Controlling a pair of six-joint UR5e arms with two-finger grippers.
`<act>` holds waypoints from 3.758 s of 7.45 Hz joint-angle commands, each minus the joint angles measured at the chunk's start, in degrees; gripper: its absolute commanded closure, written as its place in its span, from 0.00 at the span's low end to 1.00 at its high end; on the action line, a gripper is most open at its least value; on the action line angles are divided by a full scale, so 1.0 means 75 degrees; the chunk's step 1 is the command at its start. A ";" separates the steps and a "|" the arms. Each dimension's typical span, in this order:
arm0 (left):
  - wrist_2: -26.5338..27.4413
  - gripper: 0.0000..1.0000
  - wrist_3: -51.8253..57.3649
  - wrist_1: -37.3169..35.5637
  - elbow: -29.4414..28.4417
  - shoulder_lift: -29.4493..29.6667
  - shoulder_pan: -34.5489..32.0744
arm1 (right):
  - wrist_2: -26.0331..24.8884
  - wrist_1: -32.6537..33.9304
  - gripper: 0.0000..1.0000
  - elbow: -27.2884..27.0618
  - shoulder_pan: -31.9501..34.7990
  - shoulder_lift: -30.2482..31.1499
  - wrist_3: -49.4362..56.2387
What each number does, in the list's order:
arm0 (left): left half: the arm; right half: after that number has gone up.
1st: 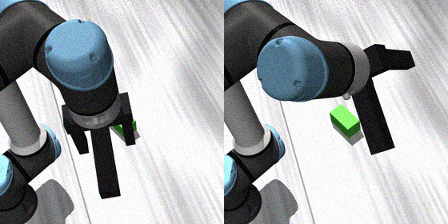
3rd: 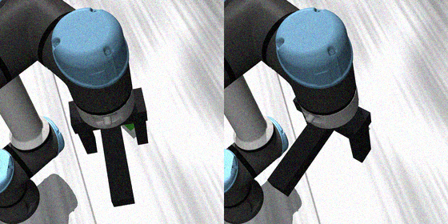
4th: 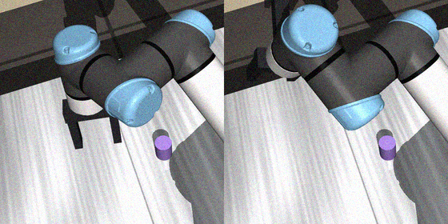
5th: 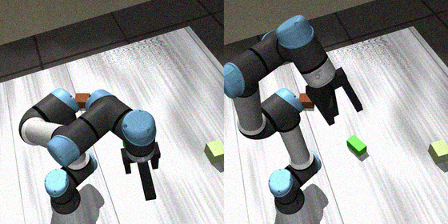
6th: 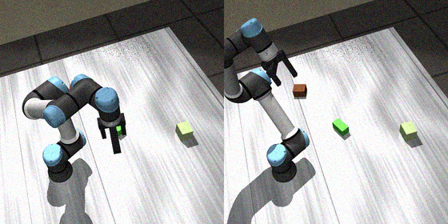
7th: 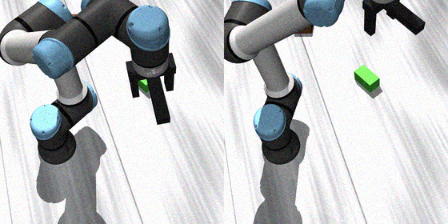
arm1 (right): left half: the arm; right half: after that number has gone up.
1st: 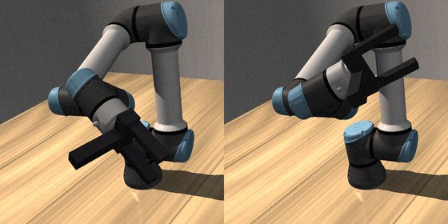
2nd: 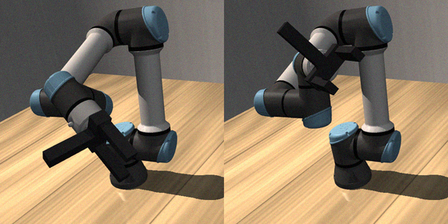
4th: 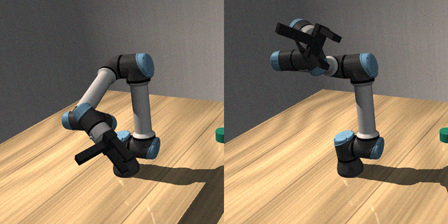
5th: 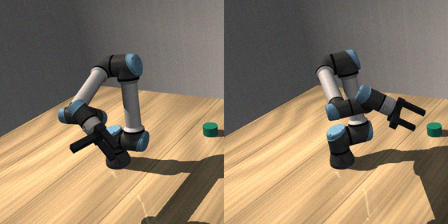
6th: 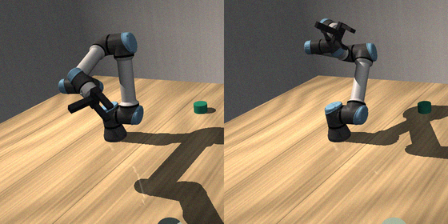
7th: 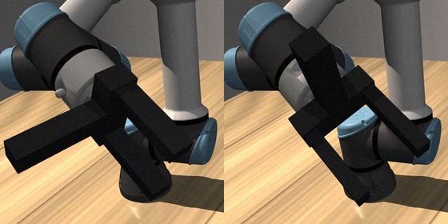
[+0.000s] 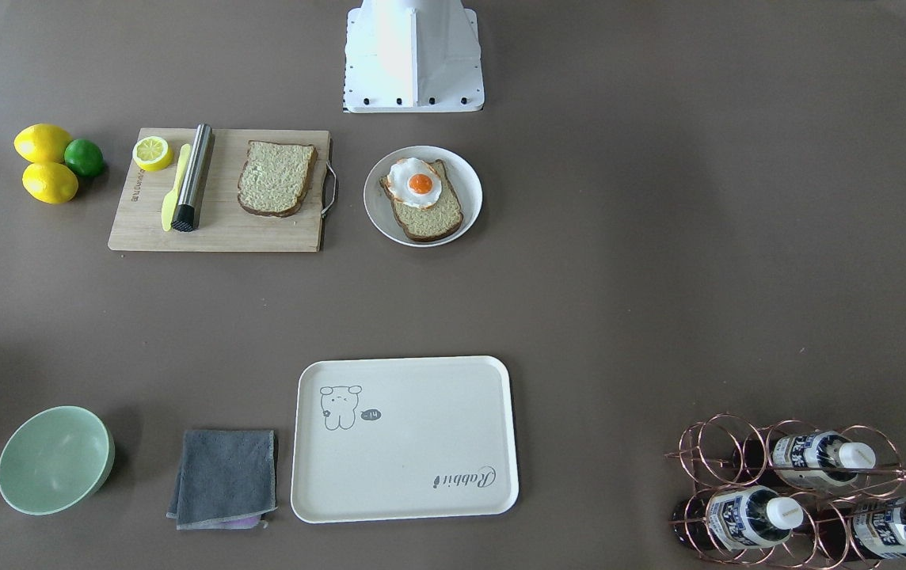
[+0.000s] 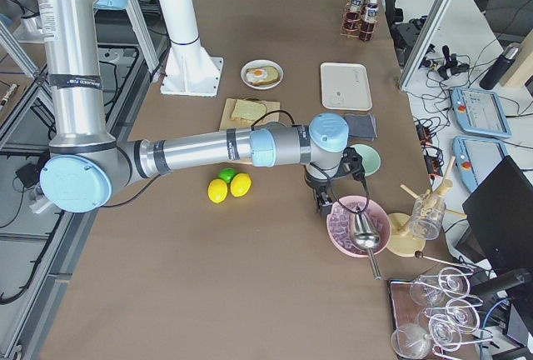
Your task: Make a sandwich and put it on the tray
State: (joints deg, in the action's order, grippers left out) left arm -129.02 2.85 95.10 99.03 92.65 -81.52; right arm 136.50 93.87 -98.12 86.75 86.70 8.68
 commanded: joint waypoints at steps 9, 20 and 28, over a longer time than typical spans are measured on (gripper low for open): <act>0.0480 0.02 -0.4459 0.2201 0.0918 0.1439 0.2757 | 0.0351 -0.0012 0.00 -0.1812 -0.1171 -0.0696 -0.3645; 0.2191 0.02 -0.9661 0.4266 0.1256 0.1545 0.5010 | -0.0643 -0.5202 0.08 -0.1812 -0.4976 -0.0287 -1.0743; 0.2226 0.02 -0.9673 0.4266 0.1397 0.1521 0.5010 | -0.3282 -0.5285 0.00 -0.2117 -0.7803 0.0428 -1.1867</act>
State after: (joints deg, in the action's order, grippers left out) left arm -112.32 -69.70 127.09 109.72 103.99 -43.95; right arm 114.83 54.54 -114.04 32.09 89.74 -78.54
